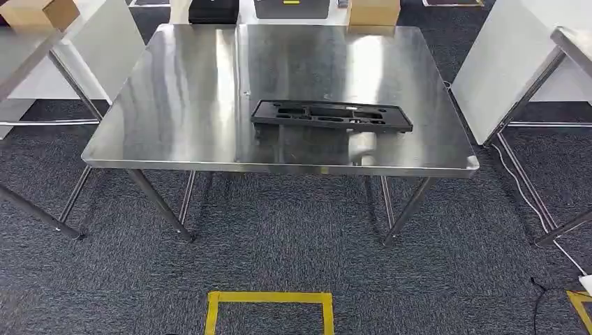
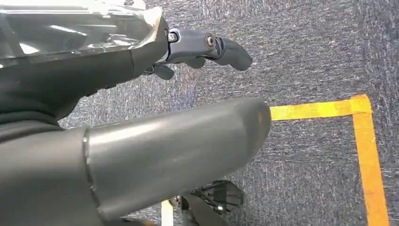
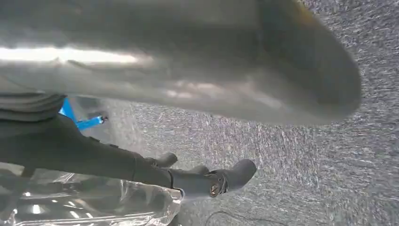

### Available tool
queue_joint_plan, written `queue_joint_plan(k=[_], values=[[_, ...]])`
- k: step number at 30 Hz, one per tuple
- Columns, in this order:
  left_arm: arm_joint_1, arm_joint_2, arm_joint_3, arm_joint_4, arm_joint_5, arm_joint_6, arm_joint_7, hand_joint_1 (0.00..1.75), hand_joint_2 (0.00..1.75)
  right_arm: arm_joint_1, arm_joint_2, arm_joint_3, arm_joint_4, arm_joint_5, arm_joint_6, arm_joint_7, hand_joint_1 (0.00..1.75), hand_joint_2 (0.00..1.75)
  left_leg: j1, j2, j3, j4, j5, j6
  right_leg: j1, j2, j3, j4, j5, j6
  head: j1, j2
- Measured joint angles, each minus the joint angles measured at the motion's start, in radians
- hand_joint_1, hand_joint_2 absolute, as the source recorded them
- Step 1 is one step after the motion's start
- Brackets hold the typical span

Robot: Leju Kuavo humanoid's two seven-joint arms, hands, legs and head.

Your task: Take the parts from the cabinet and place them on the table.

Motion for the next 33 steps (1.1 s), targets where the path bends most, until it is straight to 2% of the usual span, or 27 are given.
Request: queue_joint_plan(k=[3, 4, 5, 6, 7, 8, 9, 10, 11, 13, 14, 15, 16, 18, 19, 20, 21, 22, 23, 24, 25, 26, 28, 29, 30, 31, 33], values=[[0.002, 0.003, 0.0, 0.0, -0.009, -0.004, 0.005, 0.0, 0.0, -0.001, 0.006, 0.0, 0.002, -0.018, -0.002, -0.026, 0.0, 0.0, -0.012, -0.001, -0.013, 0.003, 0.015, 0.02, -0.003, -0.001, -0.002, -0.006, 0.018, 0.026, -0.001, 0.0], [0.001, 0.003, 0.0, 0.0, -0.013, -0.005, 0.009, 0.0, 0.0, 0.003, 0.007, 0.0, 0.002, -0.025, -0.002, -0.029, 0.0, 0.0, -0.009, 0.001, -0.021, -0.013, 0.031, 0.035, 0.008, 0.001, -0.008, -0.005, 0.023, 0.035, -0.001, 0.0], [-0.005, 0.001, -0.001, 0.0, -0.018, -0.006, 0.011, 0.0, 0.0, 0.004, 0.006, 0.0, 0.002, -0.029, -0.002, -0.031, 0.0, 0.0, -0.007, 0.006, -0.023, -0.019, 0.046, 0.041, -0.002, 0.002, -0.024, 0.012, 0.003, 0.032, -0.003, 0.0], [-0.008, 0.002, -0.001, 0.0, -0.019, -0.008, 0.013, 0.0, 0.0, 0.004, 0.009, 0.0, 0.002, -0.034, -0.003, -0.032, 0.0, 0.0, -0.007, 0.005, -0.039, -0.022, 0.055, 0.053, 0.003, 0.003, -0.041, 0.052, -0.043, 0.021, 0.004, 0.0], [-0.013, 0.002, -0.001, 0.0, -0.023, -0.013, 0.018, 0.0, 0.0, 0.005, 0.011, 0.0, 0.002, -0.038, -0.004, -0.032, 0.0, 0.0, -0.009, 0.005, -0.052, -0.021, 0.069, 0.058, 0.002, 0.004, -0.069, 0.126, -0.099, 0.01, 0.009, 0.0], [-0.015, 0.001, -0.002, 0.0, -0.029, -0.013, 0.021, 0.0, 0.0, 0.005, 0.011, 0.0, 0.003, -0.043, -0.005, -0.032, 0.0, 0.0, -0.01, 0.007, -0.065, -0.02, 0.078, 0.059, 0.001, 0.005, -0.092, 0.197, -0.137, 0.008, 0.008, 0.0], [-0.016, 0.0, -0.003, 0.0, -0.034, -0.015, 0.026, 0.0, 0.0, 0.006, 0.012, 0.0, 0.003, -0.05, -0.006, -0.032, 0.0, 0.0, -0.012, 0.008, -0.081, -0.019, 0.089, 0.06, 0.001, 0.005, -0.11, 0.27, -0.164, 0.013, 0.008, 0.0], [-0.018, 0.0, -0.005, 0.0, -0.04, -0.017, 0.033, 0.0, 0.0, 0.006, 0.013, 0.0, 0.003, -0.054, -0.007, -0.034, 0.0, 0.0, -0.014, 0.01, -0.095, -0.019, 0.1, 0.059, 0.001, 0.005, -0.105, 0.296, -0.162, 0.024, 0.008, 0.0], [-0.019, -0.001, -0.007, 0.0, -0.042, -0.021, 0.035, 0.0, 0.0, 0.006, 0.013, -0.001, 0.003, -0.059, -0.007, -0.035, 0.0, 0.0, -0.015, 0.01, -0.107, -0.019, 0.109, 0.058, 0.001, 0.005, -0.079, 0.276, -0.143, 0.036, 0.008, 0.0], [-0.023, -0.002, -0.012, 0.0, -0.043, -0.022, 0.04, 0.0, 0.0, 0.005, 0.013, -0.001, 0.003, -0.061, -0.007, -0.036, 0.0, 0.0, -0.016, 0.01, -0.13, -0.018, 0.129, 0.052, 0.001, 0.005, 0.026, 0.133, -0.085, 0.055, 0.008, 0.0], [-0.027, -0.002, -0.015, 0.0, -0.044, -0.022, 0.041, 0.0, 0.0, 0.003, 0.013, -0.001, 0.003, -0.061, -0.007, -0.036, 0.0, 0.0, -0.016, 0.01, -0.137, -0.016, 0.138, 0.048, 0.0, 0.005, 0.09, 0.041, -0.079, 0.053, 0.009, 0.0], [-0.029, -0.002, -0.017, 0.0, -0.045, -0.022, 0.042, 0.0, 0.0, 0.0, 0.015, -0.001, 0.003, -0.061, -0.006, -0.037, 0.0, 0.0, -0.021, 0.01, -0.145, -0.011, 0.145, 0.042, 0.005, 0.006, 0.156, -0.054, -0.096, 0.04, 0.01, 0.0], [-0.03, -0.003, -0.017, 0.0, -0.044, -0.023, 0.042, 0.0, 0.0, 0.001, 0.014, -0.001, 0.003, -0.061, -0.005, -0.037, 0.0, 0.0, -0.021, 0.011, -0.143, -0.014, 0.156, 0.036, 0.012, 0.011, 0.148, -0.055, -0.091, 0.027, 0.002, 0.0], [-0.032, -0.003, -0.017, -0.001, -0.04, -0.023, 0.042, 0.0, 0.0, 0.002, 0.016, -0.001, 0.003, -0.06, 0.003, -0.037, 0.0, 0.0, -0.02, 0.011, -0.146, -0.013, 0.173, 0.029, 0.014, 0.01, 0.13, -0.049, -0.084, 0.018, -0.001, 0.0], [-0.03, -0.003, -0.016, 0.0, -0.04, -0.023, 0.042, 0.0, 0.0, 0.004, 0.016, -0.001, 0.003, -0.058, 0.004, -0.035, 0.0, 0.0, -0.021, 0.01, -0.147, -0.013, 0.179, 0.023, 0.006, 0.009, 0.125, -0.051, -0.076, 0.006, -0.003, 0.0], [-0.029, -0.001, -0.016, -0.001, -0.04, -0.023, 0.043, 0.0, 0.0, 0.003, 0.017, -0.001, 0.003, -0.055, 0.004, -0.027, 0.0, 0.0, -0.015, 0.003, -0.157, 0.0, 0.152, 0.016, -0.01, 0.001, 0.119, -0.052, -0.064, -0.005, 0.0, 0.0], [-0.029, 0.0, -0.016, -0.001, -0.04, -0.022, 0.046, 0.0, 0.0, 0.0, 0.017, -0.001, 0.003, -0.05, 0.006, -0.02, 0.0, 0.0, -0.013, 0.002, -0.166, 0.03, 0.096, 0.01, -0.008, 0.001, 0.107, -0.052, -0.053, -0.019, -0.005, 0.0], [-0.029, 0.001, -0.016, -0.001, -0.04, -0.022, 0.047, 0.0, 0.0, 0.0, 0.016, -0.001, 0.003, -0.047, 0.006, -0.012, 0.0, 0.0, -0.008, 0.001, -0.181, 0.096, 0.021, 0.001, -0.007, 0.0, 0.094, -0.051, -0.041, -0.025, -0.008, 0.0], [-0.03, 0.002, -0.016, -0.001, -0.04, -0.022, 0.048, 0.0, 0.0, 0.001, 0.017, -0.001, 0.003, -0.045, 0.006, -0.01, 0.0, 0.0, -0.004, 0.0, -0.195, 0.168, -0.033, -0.005, -0.006, -0.001, 0.08, -0.05, -0.03, -0.026, -0.008, 0.0], [-0.03, 0.002, -0.016, -0.001, -0.041, -0.022, 0.048, 0.0, 0.0, 0.0, 0.018, -0.001, 0.003, -0.045, 0.006, -0.008, 0.0, 0.0, -0.001, 0.0, -0.206, 0.236, -0.066, -0.011, -0.005, -0.002, 0.066, -0.048, -0.019, -0.024, -0.008, 0.0], [-0.03, 0.002, -0.016, -0.001, -0.041, -0.022, 0.048, 0.0, 0.0, 0.0, 0.018, -0.001, 0.003, -0.044, 0.006, -0.005, 0.0, 0.0, 0.003, 0.001, -0.206, 0.283, -0.068, -0.015, -0.006, -0.003, 0.056, -0.044, -0.008, -0.021, -0.008, 0.0], [-0.03, 0.002, -0.016, -0.001, -0.042, -0.022, 0.049, 0.0, 0.0, 0.0, 0.018, -0.001, 0.003, -0.043, 0.006, -0.002, 0.0, 0.0, 0.008, 0.001, -0.187, 0.286, -0.038, -0.019, -0.008, -0.003, 0.035, -0.036, 0.0, -0.015, -0.01, 0.0], [-0.031, 0.005, -0.016, -0.001, -0.042, -0.022, 0.052, 0.0, 0.0, 0.0, 0.021, -0.001, 0.003, -0.04, 0.006, 0.005, 0.0, 0.0, 0.018, 0.001, -0.098, 0.186, 0.027, -0.028, -0.015, -0.003, -0.001, -0.013, 0.011, -0.006, -0.009, 0.0], [-0.032, 0.006, -0.016, -0.001, -0.042, -0.022, 0.052, 0.0, 0.0, -0.001, 0.021, -0.001, 0.003, -0.036, 0.006, 0.009, 0.0, 0.0, 0.024, 0.001, -0.03, 0.093, 0.034, -0.032, -0.018, -0.003, -0.017, 0.002, 0.014, 0.0, -0.01, 0.0], [-0.034, 0.005, -0.016, -0.001, -0.042, -0.022, 0.052, 0.0, 0.0, -0.002, 0.019, 0.0, 0.003, -0.031, 0.007, 0.012, 0.0, 0.0, 0.022, -0.003, 0.001, 0.037, -0.015, -0.04, -0.014, -0.003, -0.028, 0.008, 0.018, 0.006, -0.012, 0.0], [-0.035, 0.006, -0.016, -0.002, -0.042, -0.022, 0.051, 0.0, 0.0, -0.002, 0.022, 0.001, 0.003, -0.025, 0.009, 0.015, 0.0, 0.0, 0.015, -0.01, 0.008, 0.012, -0.016, -0.027, -0.011, -0.002, -0.037, 0.014, 0.026, 0.017, -0.013, 0.0], [-0.031, 0.007, -0.016, -0.002, -0.041, -0.021, 0.049, 0.0, 0.0, -0.002, 0.022, 0.002, 0.003, -0.022, 0.014, 0.018, 0.0, 0.0, 0.006, -0.007, -0.008, 0.016, -0.009, -0.008, -0.008, -0.003, -0.038, 0.009, 0.044, 0.038, -0.012, 0.0]])
